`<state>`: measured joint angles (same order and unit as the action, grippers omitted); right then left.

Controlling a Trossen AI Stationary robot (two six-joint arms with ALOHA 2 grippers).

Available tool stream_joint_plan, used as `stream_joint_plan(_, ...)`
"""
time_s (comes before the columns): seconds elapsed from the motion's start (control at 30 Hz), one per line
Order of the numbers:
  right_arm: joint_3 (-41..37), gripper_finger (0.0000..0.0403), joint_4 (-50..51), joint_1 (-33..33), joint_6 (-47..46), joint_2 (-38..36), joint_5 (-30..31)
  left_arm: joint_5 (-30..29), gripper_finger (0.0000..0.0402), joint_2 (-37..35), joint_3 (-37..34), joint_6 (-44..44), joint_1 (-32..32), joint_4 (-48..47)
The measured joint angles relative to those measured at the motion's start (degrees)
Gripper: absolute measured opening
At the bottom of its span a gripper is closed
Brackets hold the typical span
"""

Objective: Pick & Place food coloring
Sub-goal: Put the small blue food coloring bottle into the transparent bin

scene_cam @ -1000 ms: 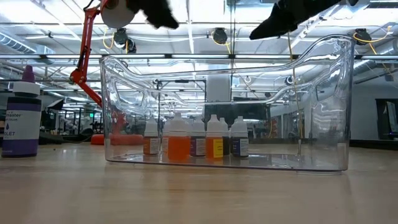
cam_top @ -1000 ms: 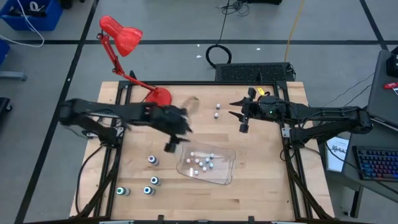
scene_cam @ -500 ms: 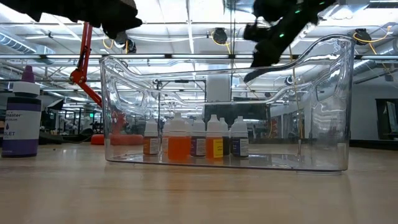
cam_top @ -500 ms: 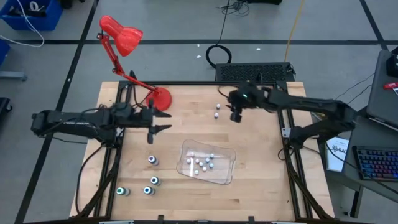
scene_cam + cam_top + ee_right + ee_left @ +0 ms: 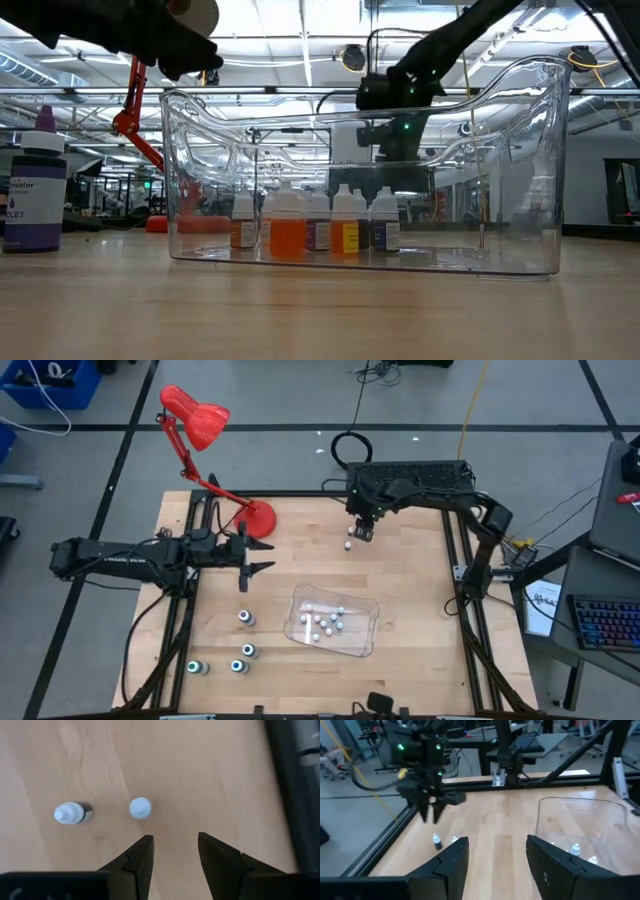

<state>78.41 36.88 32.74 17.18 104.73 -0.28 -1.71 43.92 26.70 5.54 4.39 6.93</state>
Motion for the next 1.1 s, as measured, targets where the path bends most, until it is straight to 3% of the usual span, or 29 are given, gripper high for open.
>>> stream_joint_plan(0.53,0.07,0.0141,-2.54,-3.95,0.22,2.03,-1.51,-0.36,0.0188,0.0,0.0,0.04,0.04,-0.78)
stream_joint_plan(1.1,-1.11,0.0141,-6.65,-3.97,-1.4,2.06,-1.41,-0.36,0.0186,0.02,0.0,-0.04,0.04,-0.76)
